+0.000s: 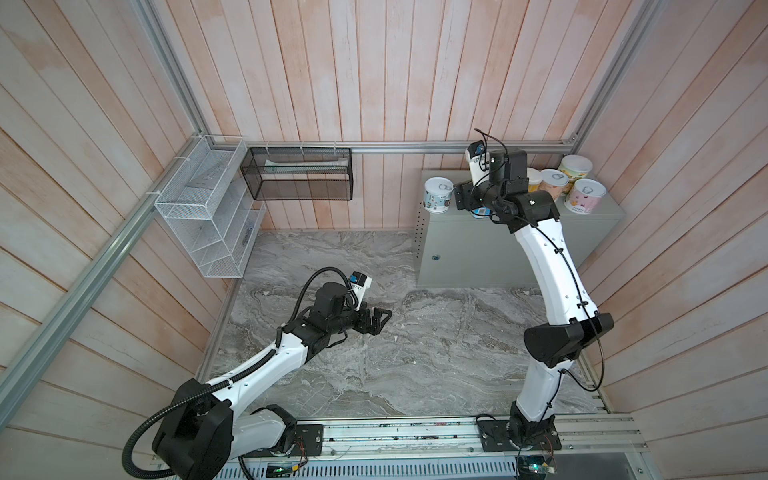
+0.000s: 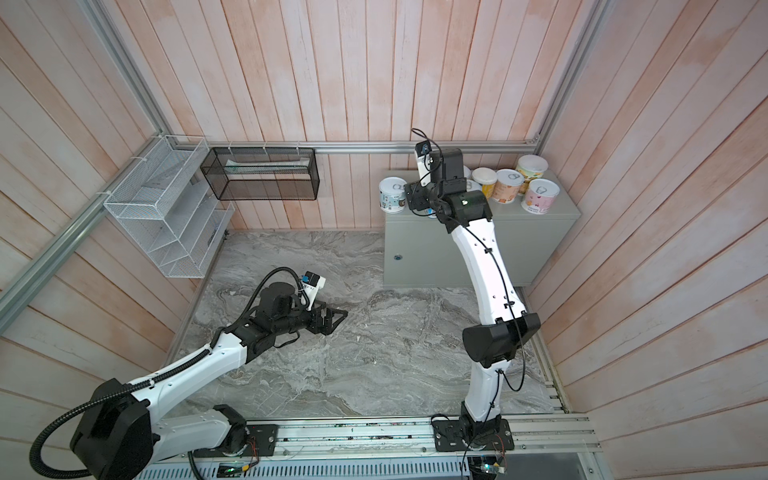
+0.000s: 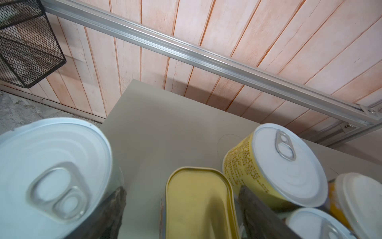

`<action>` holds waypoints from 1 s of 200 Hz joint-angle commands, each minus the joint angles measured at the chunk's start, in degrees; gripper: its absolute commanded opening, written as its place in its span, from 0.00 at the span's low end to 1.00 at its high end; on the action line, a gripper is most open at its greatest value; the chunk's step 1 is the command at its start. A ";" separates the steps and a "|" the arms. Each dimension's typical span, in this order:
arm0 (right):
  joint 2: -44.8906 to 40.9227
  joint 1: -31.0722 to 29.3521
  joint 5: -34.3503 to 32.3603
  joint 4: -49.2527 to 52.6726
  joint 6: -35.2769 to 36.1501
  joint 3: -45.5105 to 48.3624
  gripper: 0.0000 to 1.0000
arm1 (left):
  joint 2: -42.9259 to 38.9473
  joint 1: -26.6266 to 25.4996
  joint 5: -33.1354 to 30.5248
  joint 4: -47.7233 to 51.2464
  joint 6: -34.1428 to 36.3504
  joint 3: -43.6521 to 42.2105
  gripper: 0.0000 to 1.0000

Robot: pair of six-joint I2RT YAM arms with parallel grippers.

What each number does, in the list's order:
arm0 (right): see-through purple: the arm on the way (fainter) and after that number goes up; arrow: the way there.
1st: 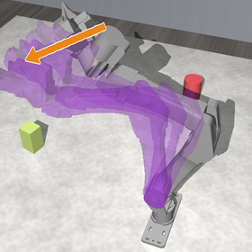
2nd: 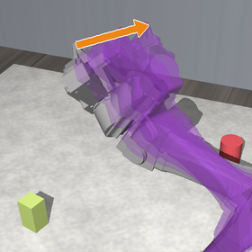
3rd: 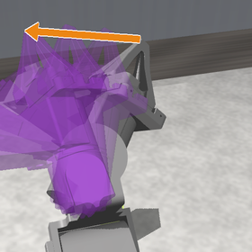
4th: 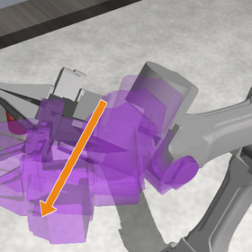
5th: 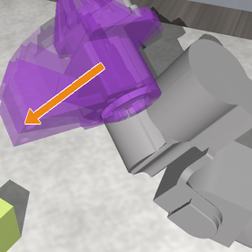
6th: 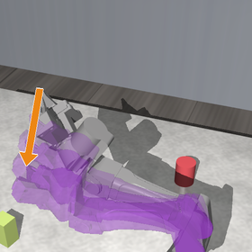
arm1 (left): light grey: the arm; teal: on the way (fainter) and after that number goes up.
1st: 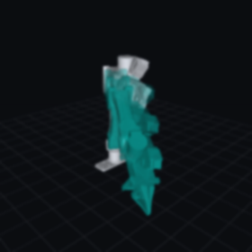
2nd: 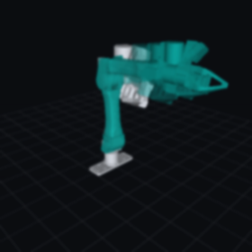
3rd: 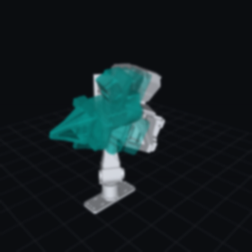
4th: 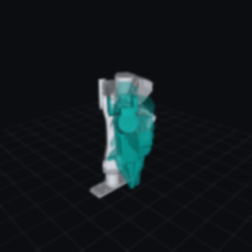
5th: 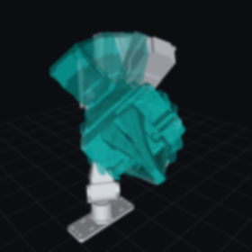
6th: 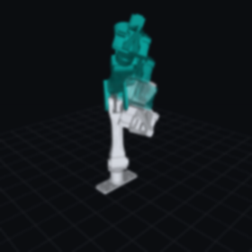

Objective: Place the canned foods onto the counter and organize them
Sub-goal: 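Lower the sardine tin beside the coconut cans with the right gripper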

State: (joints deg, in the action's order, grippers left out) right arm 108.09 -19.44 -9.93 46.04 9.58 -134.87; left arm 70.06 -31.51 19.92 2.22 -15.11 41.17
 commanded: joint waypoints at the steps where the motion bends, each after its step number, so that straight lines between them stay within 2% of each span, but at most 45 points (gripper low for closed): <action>1: -3.92 -0.50 -2.06 -3.42 0.64 1.07 0.87 | -0.39 0.27 0.53 -1.91 -0.02 -1.05 1.00; 35: -4.89 -0.97 -6.28 -3.87 -0.07 2.19 0.87 | 4.91 2.18 -6.39 -6.13 -1.31 6.39 1.00; 48: -5.74 -1.65 -7.83 -4.85 0.22 3.43 0.87 | 8.40 2.51 -4.41 -9.47 -1.36 10.38 1.00; 70: -8.88 -4.26 -8.70 -6.24 1.95 6.21 0.87 | 11.57 2.43 -3.31 -6.34 -1.17 16.31 1.00; 86: -13.28 -6.20 -8.48 -8.82 0.13 11.36 0.87 | 10.87 2.51 -5.06 -7.23 -1.16 15.80 1.00; 102: -19.33 -7.07 -4.15 -13.84 -3.42 20.78 0.88 | 9.89 2.53 -7.21 -5.43 -1.06 15.81 1.00; 135: -31.10 -8.46 3.49 -31.48 -12.32 43.45 0.91 | 5.93 2.50 -10.06 -5.37 -2.70 11.65 1.00; 152: -34.23 -9.62 4.83 -40.85 -13.87 52.34 0.91 | 3.52 2.49 -11.31 -6.80 -3.93 8.72 1.00; 168: -34.53 -10.46 2.16 -45.05 -13.65 56.26 0.91 | 1.19 2.41 -10.89 -9.06 -4.23 5.88 1.00; 200: -33.65 -10.67 0.90 -51.41 -13.39 59.84 0.91 | -1.81 2.42 -9.84 -8.45 -3.06 3.44 1.00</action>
State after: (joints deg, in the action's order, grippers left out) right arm 74.19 -29.80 -8.40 5.41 -2.20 -77.21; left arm 70.35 -29.04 10.37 -4.82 -18.48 46.02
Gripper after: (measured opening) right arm 0.912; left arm 0.998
